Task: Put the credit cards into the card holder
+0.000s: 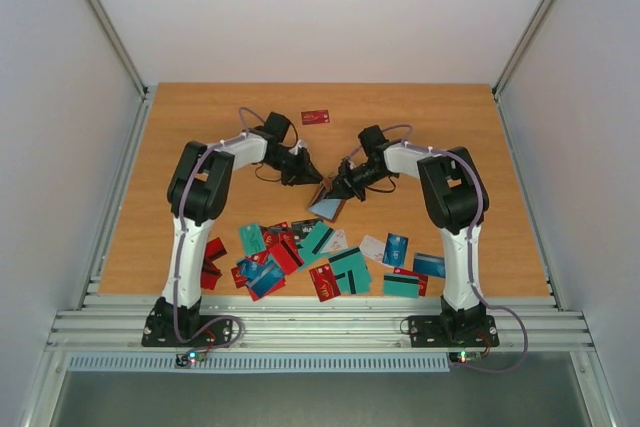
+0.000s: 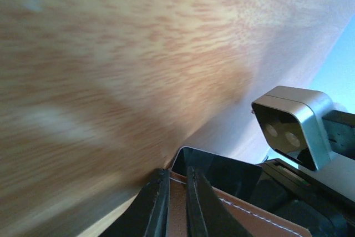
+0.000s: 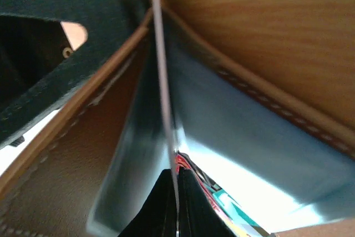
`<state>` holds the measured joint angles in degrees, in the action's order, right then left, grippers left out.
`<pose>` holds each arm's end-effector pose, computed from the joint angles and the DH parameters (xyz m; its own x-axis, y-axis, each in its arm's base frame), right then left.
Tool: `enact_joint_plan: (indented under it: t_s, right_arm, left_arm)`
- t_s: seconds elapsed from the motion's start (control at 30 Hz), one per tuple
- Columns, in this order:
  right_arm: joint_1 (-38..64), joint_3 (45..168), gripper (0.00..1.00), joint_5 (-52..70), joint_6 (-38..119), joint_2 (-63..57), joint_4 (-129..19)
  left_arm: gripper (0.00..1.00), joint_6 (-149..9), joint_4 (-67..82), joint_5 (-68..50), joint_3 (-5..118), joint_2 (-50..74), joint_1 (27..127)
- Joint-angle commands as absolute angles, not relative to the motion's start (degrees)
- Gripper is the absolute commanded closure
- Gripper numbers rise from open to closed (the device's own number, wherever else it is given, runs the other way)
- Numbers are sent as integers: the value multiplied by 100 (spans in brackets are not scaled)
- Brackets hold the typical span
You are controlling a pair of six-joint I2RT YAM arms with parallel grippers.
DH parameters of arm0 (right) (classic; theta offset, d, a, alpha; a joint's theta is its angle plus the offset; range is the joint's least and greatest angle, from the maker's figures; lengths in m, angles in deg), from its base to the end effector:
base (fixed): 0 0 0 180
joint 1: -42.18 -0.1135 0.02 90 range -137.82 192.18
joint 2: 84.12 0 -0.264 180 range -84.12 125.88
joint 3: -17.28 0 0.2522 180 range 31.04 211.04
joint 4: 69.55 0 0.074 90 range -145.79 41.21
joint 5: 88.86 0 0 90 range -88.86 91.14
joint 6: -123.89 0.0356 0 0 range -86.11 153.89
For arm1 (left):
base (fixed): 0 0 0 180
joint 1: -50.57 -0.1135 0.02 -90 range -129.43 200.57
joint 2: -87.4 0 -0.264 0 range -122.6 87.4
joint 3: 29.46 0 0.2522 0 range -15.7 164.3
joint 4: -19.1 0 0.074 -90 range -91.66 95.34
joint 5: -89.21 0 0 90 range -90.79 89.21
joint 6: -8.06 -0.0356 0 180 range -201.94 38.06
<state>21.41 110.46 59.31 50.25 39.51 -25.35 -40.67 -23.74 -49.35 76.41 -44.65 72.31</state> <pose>0.3709 0.1730 0.1160 -0.9771 -0.2117 -0.0232 -0.1273 0.4930 0.8607 0.4156 -0.1945 0.1072 -0.9780 -0.0800 0.1926 -0.2004 0.6155 -0.7623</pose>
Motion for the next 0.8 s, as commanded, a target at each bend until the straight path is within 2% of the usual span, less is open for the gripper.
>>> enact_joint_plan:
  t_s: [0.0,0.17,0.3,0.53,0.77]
  right_arm:
    - [2042,11306,99,5556,5243,4308,-2779]
    - [1964,11313,99,5430,5142,4514,-2588]
    - [1960,11389,99,5290,4925,4536,-2250]
    - [1964,11693,99,5256,4706,4615,-1867]
    - [1961,11717,99,5277,4586,4643,-1773]
  left_arm:
    - [85,-4509,-3117,-4701,7591,-4346,7153]
    - [75,-5435,-4089,-3979,8101,-3555,7044]
    - [72,-6043,-4464,-3716,8207,-2785,7142]
    - [69,-7381,-4618,-3544,7086,-1474,7908]
    - [69,-7675,-4632,-3853,6836,-1716,8522]
